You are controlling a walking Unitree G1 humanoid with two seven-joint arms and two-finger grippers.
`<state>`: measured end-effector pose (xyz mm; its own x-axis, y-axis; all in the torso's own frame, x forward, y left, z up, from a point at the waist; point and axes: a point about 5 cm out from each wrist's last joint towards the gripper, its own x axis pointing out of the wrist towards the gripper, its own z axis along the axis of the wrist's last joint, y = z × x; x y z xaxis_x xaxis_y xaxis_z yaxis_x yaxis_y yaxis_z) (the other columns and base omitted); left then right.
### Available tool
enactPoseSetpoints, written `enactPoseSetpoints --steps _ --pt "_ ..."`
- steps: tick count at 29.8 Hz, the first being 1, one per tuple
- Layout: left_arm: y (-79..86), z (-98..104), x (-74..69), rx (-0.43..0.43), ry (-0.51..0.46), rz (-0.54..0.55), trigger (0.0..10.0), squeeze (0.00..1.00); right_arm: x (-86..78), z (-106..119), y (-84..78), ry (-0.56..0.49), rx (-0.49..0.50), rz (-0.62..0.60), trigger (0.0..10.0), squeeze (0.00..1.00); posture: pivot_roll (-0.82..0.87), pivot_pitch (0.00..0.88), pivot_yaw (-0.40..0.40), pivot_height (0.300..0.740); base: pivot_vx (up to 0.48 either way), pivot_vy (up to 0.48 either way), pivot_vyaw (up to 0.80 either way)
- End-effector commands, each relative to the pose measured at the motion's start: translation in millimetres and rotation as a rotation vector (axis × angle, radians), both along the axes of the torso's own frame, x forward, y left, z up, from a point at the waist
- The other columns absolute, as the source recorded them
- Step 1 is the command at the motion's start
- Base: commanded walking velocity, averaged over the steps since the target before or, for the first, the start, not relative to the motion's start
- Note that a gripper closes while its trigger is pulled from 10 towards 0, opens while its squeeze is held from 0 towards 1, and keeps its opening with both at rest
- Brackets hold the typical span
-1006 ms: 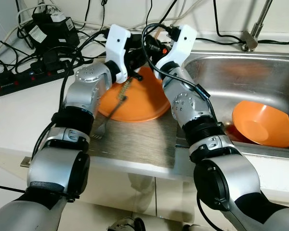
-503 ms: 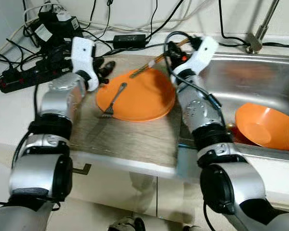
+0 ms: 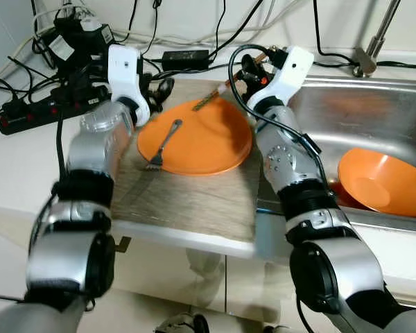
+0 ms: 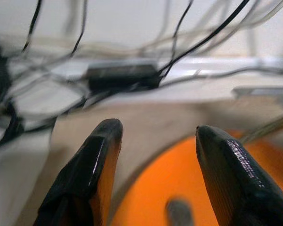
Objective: Kitchen organization
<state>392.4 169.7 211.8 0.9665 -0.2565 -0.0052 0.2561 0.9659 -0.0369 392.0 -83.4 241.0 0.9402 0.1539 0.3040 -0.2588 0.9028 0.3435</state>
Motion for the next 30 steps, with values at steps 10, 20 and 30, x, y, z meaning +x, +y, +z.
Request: enactPoseSetpoints --steps 10,20,30 --pt "-1.0 -21 -18.6 -0.074 0.018 0.106 10.0 0.0 -13.9 -10 -53.9 -0.035 -0.126 -0.23 10.0 0.0 -0.03 0.0 0.103 0.74 0.0 0.0 0.0" --pt "-20.0 -29 -31.2 -0.111 0.034 0.091 10.0 0.0 -31.4 -4 -100.0 -0.125 -0.282 -0.408 10.0 0.0 -0.05 0.0 0.095 0.74 0.0 0.0 0.0" --pt "-22.1 -21 -28.7 -0.092 0.005 0.089 10.0 0.0 -39.3 -9 -110.0 -0.118 -0.316 -0.46 10.0 0.0 -0.06 0.0 0.102 0.74 0.0 0.0 0.0"
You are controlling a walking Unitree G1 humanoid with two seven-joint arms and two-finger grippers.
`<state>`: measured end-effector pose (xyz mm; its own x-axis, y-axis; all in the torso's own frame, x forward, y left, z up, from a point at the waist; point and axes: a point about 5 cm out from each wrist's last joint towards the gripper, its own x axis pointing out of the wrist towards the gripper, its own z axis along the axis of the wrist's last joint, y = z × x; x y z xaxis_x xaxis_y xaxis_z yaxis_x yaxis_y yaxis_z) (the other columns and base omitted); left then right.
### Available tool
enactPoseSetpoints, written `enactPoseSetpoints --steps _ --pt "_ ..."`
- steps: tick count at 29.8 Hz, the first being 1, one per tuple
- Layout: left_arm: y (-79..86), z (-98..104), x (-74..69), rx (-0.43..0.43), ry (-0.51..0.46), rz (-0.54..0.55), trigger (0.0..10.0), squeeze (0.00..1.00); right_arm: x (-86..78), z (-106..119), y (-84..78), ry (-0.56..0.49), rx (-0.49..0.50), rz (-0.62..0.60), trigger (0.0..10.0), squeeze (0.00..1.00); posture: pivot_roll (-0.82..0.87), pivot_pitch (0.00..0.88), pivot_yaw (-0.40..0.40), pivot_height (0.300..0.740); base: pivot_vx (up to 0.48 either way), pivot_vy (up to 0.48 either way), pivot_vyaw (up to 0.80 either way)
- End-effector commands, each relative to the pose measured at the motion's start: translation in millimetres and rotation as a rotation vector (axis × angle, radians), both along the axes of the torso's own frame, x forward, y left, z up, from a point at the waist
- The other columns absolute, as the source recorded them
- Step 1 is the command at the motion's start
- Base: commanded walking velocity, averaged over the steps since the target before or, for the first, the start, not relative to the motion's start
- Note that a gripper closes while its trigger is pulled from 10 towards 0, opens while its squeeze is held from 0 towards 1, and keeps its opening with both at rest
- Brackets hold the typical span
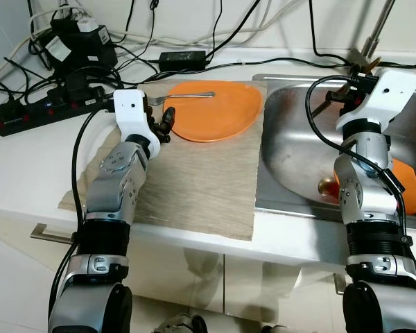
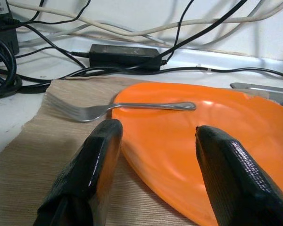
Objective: Kitchen organization
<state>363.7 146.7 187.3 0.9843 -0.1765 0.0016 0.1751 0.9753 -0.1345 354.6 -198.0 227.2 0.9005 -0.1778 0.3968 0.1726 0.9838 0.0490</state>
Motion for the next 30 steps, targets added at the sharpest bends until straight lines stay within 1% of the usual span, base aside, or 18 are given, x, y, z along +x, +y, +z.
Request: enactPoseSetpoints --steps 1,5,7,9,12,13,16,22,28,30 --pt "0.6 3 -0.3 0.0 -0.007 0.007 10.0 0.0 -2.3 6 5.1 -0.022 -0.029 0.006 10.0 0.0 -0.06 0.0 0.102 0.74 0.0 0.0 0.0" --pt "-3.2 5 -3.9 -0.018 -0.015 0.001 10.0 0.0 -5.6 1 4.7 -0.016 -0.032 -0.001 10.0 0.0 -0.06 0.0 0.1 0.74 0.0 0.0 0.0" --pt "-7.4 10 -11.7 0.003 -0.047 -0.003 10.0 0.0 -9.7 -6 5.5 0.003 -0.024 -0.005 10.0 0.0 -0.06 0.0 0.102 0.74 0.0 0.0 0.0" --pt "-8.3 11 -14.0 0.005 -0.053 -0.008 10.0 0.0 -10.7 -8 5.7 0.007 -0.022 -0.005 10.0 0.0 -0.06 0.0 0.102 0.74 0.0 0.0 0.0" --pt "-8.4 12 -20.4 0.041 -0.072 -0.018 10.0 0.0 -13.9 -12 4.4 0.019 -0.019 -0.016 10.0 0.0 -0.06 0.0 0.103 0.74 0.0 0.0 0.0" --pt "-2.7 8 -20.2 0.084 -0.046 -0.004 10.0 0.0 -15.5 -13 4.1 0.027 -0.015 -0.018 10.0 0.0 -0.06 0.0 0.104 0.74 0.0 0.0 0.0" --pt "5.4 4 -17.0 0.087 -0.018 0.024 10.0 0.0 -16.1 -16 5.4 0.039 -0.016 -0.013 10.0 0.0 -0.06 0.0 0.101 0.74 0.0 0.0 0.0" --pt "4.0 0 -15.6 0.083 0.016 0.011 10.0 0.0 -15.1 -22 16.6 0.08 -0.009 0.024 10.0 0.0 -0.06 0.0 0.102 0.74 0.0 0.0 0.0" --pt "1.5 -1 -14.3 0.06 0.023 0.003 10.0 0.0 -15.5 -25 22.7 0.099 0.0 0.04 10.0 0.0 -0.06 0.0 0.099 0.74 0.0 0.0 0.0" --pt "-0.1 -1 -14.0 0.053 0.022 -0.003 10.0 0.0 -15.2 -25 24.5 0.101 0.001 0.045 10.0 0.0 -0.06 0.0 0.099 0.74 -0.281 0.0 0.0"
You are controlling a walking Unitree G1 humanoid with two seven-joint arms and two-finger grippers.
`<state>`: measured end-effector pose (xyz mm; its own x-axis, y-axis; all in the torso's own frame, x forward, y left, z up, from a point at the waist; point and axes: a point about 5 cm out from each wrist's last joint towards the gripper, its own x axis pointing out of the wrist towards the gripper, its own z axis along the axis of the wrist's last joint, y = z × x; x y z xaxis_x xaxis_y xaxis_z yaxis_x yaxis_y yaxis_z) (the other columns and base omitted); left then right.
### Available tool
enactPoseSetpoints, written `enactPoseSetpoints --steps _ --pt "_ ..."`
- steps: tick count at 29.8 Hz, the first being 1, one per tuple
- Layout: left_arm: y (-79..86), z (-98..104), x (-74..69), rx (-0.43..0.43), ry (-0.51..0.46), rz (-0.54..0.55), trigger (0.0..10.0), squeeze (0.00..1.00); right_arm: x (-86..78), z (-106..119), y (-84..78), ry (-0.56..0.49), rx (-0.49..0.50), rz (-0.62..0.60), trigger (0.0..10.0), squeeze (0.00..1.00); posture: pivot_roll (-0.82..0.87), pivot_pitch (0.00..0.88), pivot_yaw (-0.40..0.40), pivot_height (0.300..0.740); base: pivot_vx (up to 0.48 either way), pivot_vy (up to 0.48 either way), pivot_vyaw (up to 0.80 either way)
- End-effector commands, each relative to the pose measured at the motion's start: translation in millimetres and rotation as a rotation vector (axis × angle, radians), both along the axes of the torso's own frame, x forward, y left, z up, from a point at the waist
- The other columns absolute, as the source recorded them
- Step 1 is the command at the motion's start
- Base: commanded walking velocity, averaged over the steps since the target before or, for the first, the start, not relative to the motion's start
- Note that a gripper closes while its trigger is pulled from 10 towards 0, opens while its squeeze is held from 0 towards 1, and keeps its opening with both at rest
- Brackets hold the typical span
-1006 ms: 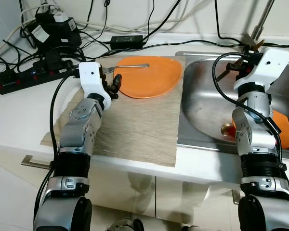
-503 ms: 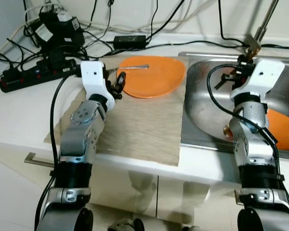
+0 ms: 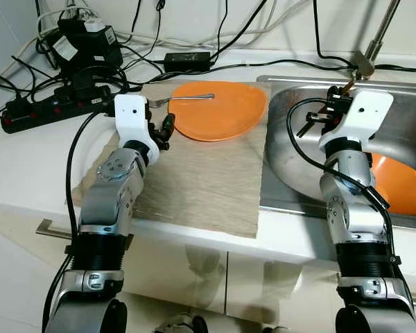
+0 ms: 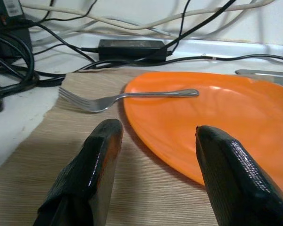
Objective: Kitchen organization
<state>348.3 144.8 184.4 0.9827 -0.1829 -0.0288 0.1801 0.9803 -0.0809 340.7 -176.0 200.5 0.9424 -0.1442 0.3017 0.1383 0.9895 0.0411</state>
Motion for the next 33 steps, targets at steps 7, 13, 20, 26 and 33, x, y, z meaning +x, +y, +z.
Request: enactPoseSetpoints --steps 7,13,20,26,33 --pt "2.5 6 4.2 -0.028 -0.013 0.006 10.0 0.0 -0.4 4 1.9 -0.001 -0.009 0.005 10.0 0.0 -0.06 0.0 0.101 0.74 -0.115 0.0 0.0" --pt "1.6 7 4.6 -0.029 -0.018 0.002 10.0 0.0 -0.6 3 2.2 0.001 -0.01 0.003 10.0 0.0 -0.07 0.0 0.104 0.74 0.0 0.0 0.0" --pt "1.1 7 4.8 -0.029 -0.018 0.0 10.0 0.0 -0.5 3 2.2 0.002 -0.01 0.003 10.0 0.0 -0.07 0.0 0.104 0.74 0.0 0.0 0.0" --pt "-1.7 7 6.4 -0.032 -0.014 -0.012 10.0 0.0 0.7 1 1.9 0.016 -0.022 -0.003 10.0 0.0 -0.07 0.0 0.103 0.74 0.0 0.0 0.0" --pt "-3.8 8 6.8 -0.036 -0.023 -0.029 10.0 0.0 5.1 3 -16.9 -0.001 -0.119 -0.094 10.0 0.0 -0.07 0.0 0.107 0.74 0.0 0.0 0.0"
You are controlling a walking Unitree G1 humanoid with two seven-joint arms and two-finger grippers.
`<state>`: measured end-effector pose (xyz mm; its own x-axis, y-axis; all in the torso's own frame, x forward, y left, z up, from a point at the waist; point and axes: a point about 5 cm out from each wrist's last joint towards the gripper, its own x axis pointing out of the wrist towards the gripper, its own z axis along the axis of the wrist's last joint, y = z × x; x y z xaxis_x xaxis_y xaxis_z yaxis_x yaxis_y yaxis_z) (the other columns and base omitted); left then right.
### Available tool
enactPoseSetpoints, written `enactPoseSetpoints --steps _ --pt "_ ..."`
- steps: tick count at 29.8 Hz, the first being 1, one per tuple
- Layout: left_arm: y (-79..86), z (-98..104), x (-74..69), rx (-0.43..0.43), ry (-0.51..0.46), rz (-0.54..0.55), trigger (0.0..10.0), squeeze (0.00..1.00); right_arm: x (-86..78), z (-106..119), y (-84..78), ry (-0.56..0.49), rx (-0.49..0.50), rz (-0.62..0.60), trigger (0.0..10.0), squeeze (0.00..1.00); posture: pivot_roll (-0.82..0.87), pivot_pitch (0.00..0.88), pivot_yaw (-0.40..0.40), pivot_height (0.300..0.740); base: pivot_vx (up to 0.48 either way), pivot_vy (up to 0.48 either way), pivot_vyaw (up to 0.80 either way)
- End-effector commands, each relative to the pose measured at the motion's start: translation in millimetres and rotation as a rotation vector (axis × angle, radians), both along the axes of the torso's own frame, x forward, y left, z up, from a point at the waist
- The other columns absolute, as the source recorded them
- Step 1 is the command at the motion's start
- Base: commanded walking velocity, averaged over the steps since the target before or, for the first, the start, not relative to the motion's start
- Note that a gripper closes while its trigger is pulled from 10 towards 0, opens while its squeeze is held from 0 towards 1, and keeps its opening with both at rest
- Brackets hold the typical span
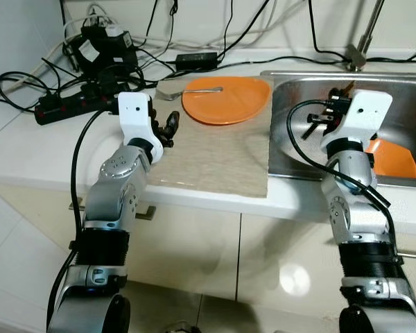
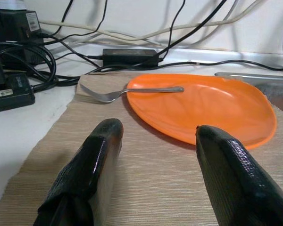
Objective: Kitchen organization
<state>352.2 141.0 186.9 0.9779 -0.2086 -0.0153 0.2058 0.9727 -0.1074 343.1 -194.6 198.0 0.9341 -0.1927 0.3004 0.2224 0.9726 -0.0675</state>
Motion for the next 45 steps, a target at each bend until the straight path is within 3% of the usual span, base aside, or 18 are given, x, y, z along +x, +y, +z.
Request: enactPoseSetpoints --steps 1,8,15,16,18,20,21,35,37,38,41,45 --pt "-0.2 6 3.0 -0.008 -0.016 -0.005 10.0 0.0 3.9 6 -0.3 -0.021 -0.019 -0.014 10.0 0.0 -0.07 0.0 0.111 0.74 0.0 0.0 0.0" --pt "-3.1 9 3.5 -0.016 -0.021 -0.017 10.0 0.0 16.4 2 -3.8 0.007 -0.051 -0.039 10.0 0.0 -0.06 0.0 0.116 0.74 0.0 0.0 0.0" --pt "0.2 10 0.8 -0.011 -0.02 -0.02 10.0 0.0 27.2 -26 -2.0 0.111 -0.035 -0.049 10.0 0.0 -0.03 0.0 0.122 0.74 0.0 0.0 0.0" --pt "2.4 11 -0.1 -0.008 -0.02 -0.019 10.0 0.0 28.6 -33 0.5 0.136 -0.034 -0.047 10.0 0.33 -0.03 0.0 0.124 0.74 0.0 0.0 0.0" --pt "4.0 11 -0.5 -0.003 -0.02 -0.017 10.0 0.0 29.5 -38 2.8 0.153 -0.034 -0.045 10.0 0.89 -0.02 0.0 0.126 0.74 0.0 0.0 0.0" --pt "4.4 11 -0.6 -0.001 -0.02 -0.017 10.0 0.0 29.7 -39 3.4 0.159 -0.034 -0.045 10.0 0.89 -0.02 0.0 0.126 0.74 0.0 0.0 0.0" --pt "5.4 12 -0.8 0.001 -0.02 -0.016 10.0 0.0 29.9 -40 4.4 0.163 -0.03 -0.044 10.0 1.0 -0.01 0.0 0.128 0.74 0.0 0.0 0.0" --pt "8.3 19 -1.8 0.026 -0.029 -0.029 10.0 0.0 32.6 -46 4.3 0.161 -0.003 -0.063 10.0 1.0 0.0 0.0 0.142 0.74 0.0 0.0 0.0" --pt "6.8 21 -1.7 0.028 -0.044 -0.037 10.0 0.0 33.6 -38 3.6 0.129 -0.024 -0.07 10.0 0.49 0.0 0.0 0.142 0.74 0.0 0.0 0.0" --pt "6.2 22 -1.3 0.028 -0.045 -0.038 10.0 0.0 34.4 -32 4.0 0.106 -0.029 -0.064 10.0 0.0 -0.01 0.0 0.14 0.74 0.0 0.0 0.0" --pt "4.3 19 -0.7 0.024 -0.038 -0.04 10.0 0.0 35.6 -15 1.8 0.036 -0.044 -0.063 10.0 0.0 -0.02 0.0 0.137 0.74 0.0 0.0 0.0" --pt "1.9 16 -0.1 0.012 -0.029 -0.043 10.0 0.0 37.0 -12 -3.0 0.033 -0.052 -0.076 10.0 0.0 -0.03 0.0 0.135 0.74 0.0 0.0 0.0"
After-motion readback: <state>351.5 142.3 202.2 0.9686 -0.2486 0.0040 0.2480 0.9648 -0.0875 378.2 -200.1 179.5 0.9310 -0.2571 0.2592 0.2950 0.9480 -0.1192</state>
